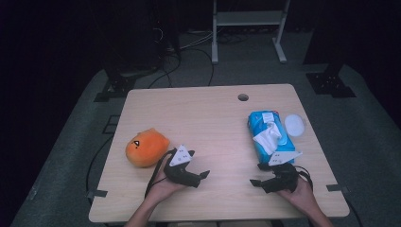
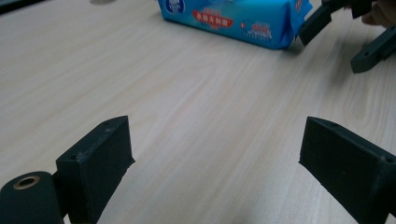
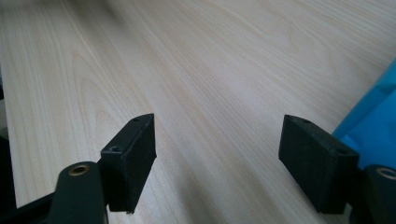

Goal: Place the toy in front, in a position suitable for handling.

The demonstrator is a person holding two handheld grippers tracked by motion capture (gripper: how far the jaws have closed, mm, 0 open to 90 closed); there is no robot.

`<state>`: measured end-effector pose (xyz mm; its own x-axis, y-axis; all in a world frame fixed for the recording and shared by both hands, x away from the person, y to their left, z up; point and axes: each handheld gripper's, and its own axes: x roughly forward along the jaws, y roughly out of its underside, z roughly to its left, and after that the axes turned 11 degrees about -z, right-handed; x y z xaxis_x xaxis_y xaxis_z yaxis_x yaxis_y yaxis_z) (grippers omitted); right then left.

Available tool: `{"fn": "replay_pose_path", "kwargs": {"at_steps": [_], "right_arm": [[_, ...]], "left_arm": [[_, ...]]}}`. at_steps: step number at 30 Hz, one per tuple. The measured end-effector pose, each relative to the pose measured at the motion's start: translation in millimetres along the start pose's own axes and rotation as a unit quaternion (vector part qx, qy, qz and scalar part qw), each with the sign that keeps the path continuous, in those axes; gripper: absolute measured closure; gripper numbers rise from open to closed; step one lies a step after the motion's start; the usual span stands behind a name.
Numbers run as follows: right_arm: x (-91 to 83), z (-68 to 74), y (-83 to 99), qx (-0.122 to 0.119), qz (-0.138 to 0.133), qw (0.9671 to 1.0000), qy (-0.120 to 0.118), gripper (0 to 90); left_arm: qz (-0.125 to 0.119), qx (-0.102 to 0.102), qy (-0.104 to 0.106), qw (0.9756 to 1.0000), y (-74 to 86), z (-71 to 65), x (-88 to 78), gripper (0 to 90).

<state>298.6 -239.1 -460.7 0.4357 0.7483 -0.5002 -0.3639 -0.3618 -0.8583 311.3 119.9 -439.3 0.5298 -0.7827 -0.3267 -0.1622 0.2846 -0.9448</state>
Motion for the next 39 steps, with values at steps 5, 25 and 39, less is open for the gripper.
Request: {"fn": "replay_pose_path", "kwargs": {"at_steps": [5, 25, 39], "right_arm": [[-1.5, -0.4, -1.4, 0.009, -0.01, 0.9999, -0.002, 26.2], [-0.1, -3.3, -3.1, 0.005, -0.008, 1.0, 0.002, 26.2], [3.1, -2.8, -4.2, 0.003, -0.004, 1.0, 0.001, 26.2]], "left_arm": [[-0.012, -0.003, -0.004, 0.9999, -9.9, 6.5, -10.5, 8.6], [-0.074, 0.032, -0.046, 0.9957, -70.5, 38.4, -54.4, 8.6], [-0.064, 0.029, -0.104, 0.9922, -63.6, 64.1, -92.0, 8.6]]}}
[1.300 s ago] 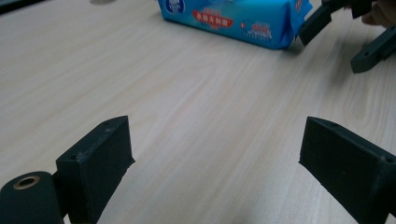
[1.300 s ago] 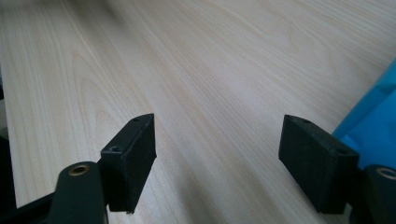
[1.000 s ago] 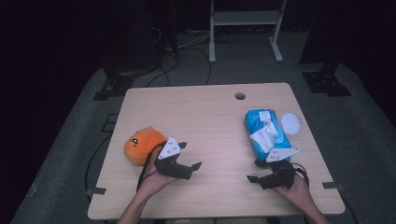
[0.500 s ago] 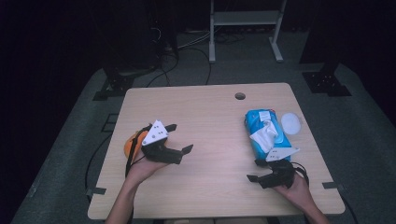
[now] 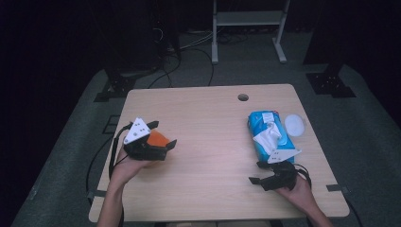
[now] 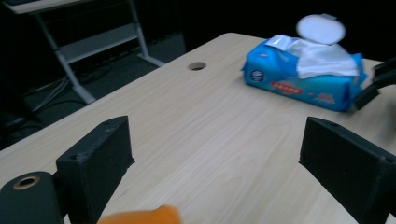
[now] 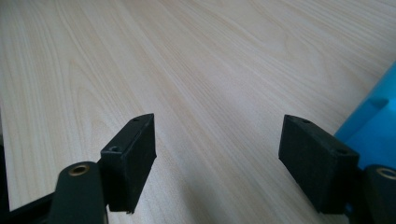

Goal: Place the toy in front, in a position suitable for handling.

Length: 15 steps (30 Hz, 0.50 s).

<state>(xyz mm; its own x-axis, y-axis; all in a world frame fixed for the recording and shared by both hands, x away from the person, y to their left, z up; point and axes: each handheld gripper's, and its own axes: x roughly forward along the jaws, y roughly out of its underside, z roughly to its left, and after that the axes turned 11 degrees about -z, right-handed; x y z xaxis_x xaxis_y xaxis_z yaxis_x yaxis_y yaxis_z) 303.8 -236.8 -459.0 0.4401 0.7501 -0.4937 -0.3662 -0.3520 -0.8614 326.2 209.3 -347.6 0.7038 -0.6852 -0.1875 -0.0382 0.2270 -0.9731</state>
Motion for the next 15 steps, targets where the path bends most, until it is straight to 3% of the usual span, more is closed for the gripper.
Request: {"fn": "replay_pose_path", "kwargs": {"at_steps": [11, 15], "right_arm": [[1.8, 0.2, 0.4, -0.002, 0.003, 1.0, -0.001, 26.2], [2.1, 1.0, 0.6, -0.005, 0.006, 1.0, -0.002, 26.2]], "left_arm": [[0.008, -0.018, -0.048, 0.9986, 18.6, 33.6, -23.9, 8.6], [0.02, -0.037, -0.066, 0.997, 35.1, 47.1, -26.7, 8.6]]}}
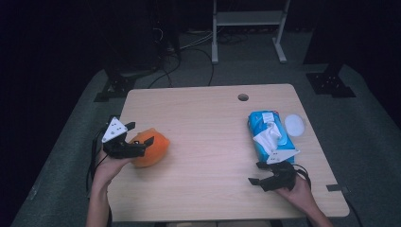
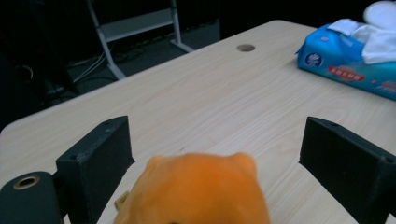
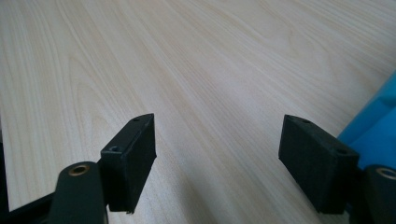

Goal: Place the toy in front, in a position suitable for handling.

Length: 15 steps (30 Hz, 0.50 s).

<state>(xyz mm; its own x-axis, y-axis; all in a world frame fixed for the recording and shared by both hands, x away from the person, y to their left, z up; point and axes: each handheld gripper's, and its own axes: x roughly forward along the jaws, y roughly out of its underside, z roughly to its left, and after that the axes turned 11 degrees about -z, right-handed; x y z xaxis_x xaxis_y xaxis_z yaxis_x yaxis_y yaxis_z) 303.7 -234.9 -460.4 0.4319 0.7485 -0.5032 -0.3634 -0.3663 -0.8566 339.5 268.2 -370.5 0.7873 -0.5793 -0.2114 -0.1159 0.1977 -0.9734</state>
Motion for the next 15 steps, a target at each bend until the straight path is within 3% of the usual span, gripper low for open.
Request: {"fn": "replay_pose_path", "kwargs": {"at_steps": [5, 9, 15], "right_arm": [[0.0, 0.4, -0.1, -0.001, -0.001, 1.0, 0.0, 26.2], [1.0, 0.4, 0.3, 0.0, 0.004, 1.0, -0.002, 26.2], [1.0, 1.3, 0.7, -0.002, 0.004, 1.0, -0.004, 26.2]], "left_arm": [[0.009, 0.003, -0.014, 0.9999, 13.0, 7.1, 2.6, 8.6], [0.021, -0.019, -0.017, 0.9994, 28.8, 14.8, 6.3, 8.7], [0.031, -0.032, -0.014, 0.9989, 39.4, 18.9, 8.5, 8.6]]}}
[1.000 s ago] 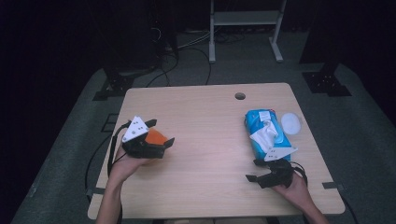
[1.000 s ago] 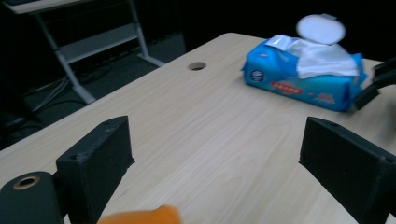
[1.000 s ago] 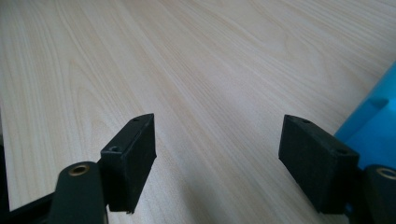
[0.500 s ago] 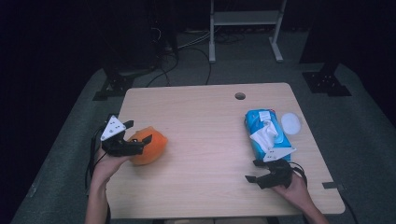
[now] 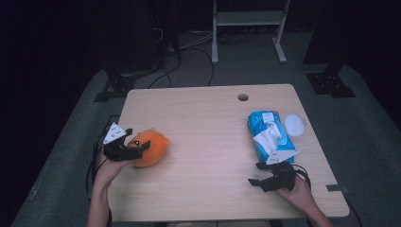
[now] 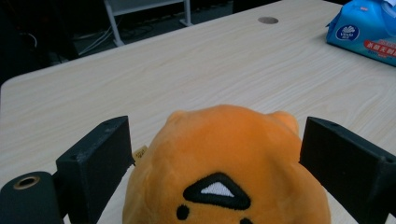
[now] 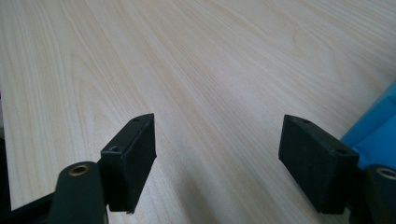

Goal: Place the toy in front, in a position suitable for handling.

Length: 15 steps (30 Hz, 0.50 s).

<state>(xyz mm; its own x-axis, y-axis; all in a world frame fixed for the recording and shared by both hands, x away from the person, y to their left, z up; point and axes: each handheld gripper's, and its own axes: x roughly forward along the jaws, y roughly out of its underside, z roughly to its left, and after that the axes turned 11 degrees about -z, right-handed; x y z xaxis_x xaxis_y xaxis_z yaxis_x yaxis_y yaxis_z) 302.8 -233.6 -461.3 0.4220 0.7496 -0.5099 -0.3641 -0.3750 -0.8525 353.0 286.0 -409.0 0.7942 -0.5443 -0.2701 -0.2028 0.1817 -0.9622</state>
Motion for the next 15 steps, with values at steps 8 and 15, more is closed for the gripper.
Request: {"fn": "replay_pose_path", "kwargs": {"at_steps": [8, 15], "right_arm": [[-0.2, 0.3, -0.3, -0.001, -0.001, 1.0, -0.003, 26.3], [-0.4, 1.1, -0.5, -0.003, 0.001, 1.0, -0.001, 26.2]], "left_arm": [[0.019, -0.03, 0.011, 0.9993, 14.6, 3.7, 7.2, 9.1], [0.029, -0.027, 0.028, 0.9988, 21.6, 2.3, 7.2, 18.3]]}}
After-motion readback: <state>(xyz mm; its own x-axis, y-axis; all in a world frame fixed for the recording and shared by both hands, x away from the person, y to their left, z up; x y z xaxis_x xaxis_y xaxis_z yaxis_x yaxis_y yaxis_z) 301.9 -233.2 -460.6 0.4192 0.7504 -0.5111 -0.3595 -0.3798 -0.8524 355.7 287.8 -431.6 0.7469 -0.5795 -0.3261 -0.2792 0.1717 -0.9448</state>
